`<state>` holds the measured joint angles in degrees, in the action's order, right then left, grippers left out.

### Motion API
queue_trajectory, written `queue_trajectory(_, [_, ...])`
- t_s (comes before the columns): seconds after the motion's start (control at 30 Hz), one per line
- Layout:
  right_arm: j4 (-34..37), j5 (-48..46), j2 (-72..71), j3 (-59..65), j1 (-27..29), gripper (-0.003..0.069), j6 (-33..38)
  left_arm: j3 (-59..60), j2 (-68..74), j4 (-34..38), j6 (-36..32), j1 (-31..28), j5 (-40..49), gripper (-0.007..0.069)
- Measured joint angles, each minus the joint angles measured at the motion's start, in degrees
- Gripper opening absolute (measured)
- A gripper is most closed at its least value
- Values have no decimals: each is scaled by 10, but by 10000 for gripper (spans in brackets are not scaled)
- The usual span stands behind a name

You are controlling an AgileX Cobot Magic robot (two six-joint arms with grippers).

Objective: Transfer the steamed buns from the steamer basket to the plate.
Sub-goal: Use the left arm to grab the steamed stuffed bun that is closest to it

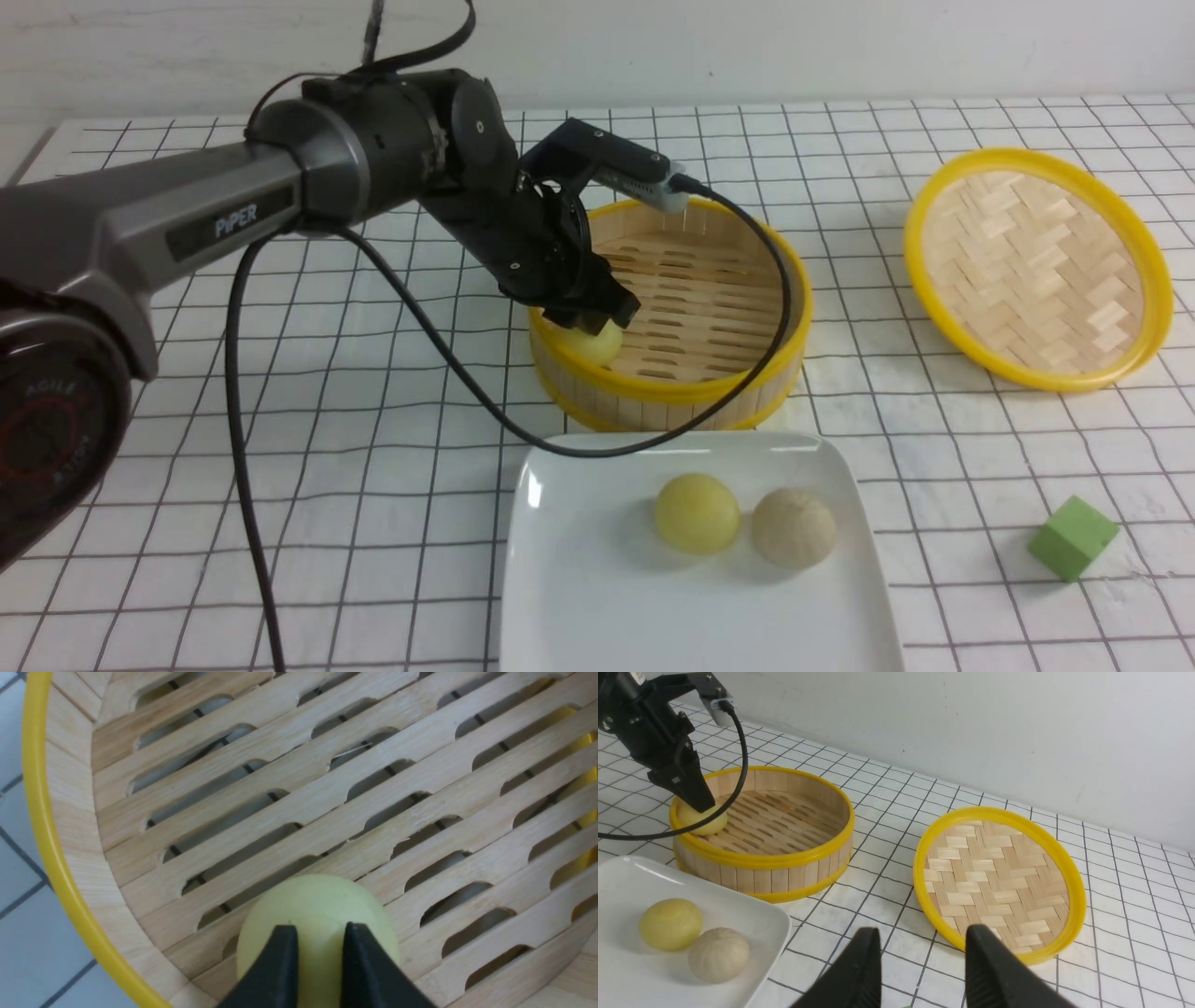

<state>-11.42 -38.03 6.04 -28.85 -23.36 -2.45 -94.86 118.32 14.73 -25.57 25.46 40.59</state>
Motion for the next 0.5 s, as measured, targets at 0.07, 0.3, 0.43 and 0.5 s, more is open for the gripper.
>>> queue_trajectory(0.07, [0,0,0,0,0,276,0,0,1,-1,-1,0,0,55])
queue_trajectory(0.3, [0,0,0,0,0,276,0,-1,3,-5,-1,0,0,25])
queue_trajectory(0.43, [0,0,0,0,0,276,0,-20,2,-19,-1,0,20,25])
queue_trajectory(0.5, [0,0,0,0,0,276,0,-36,-3,-26,-1,0,36,25])
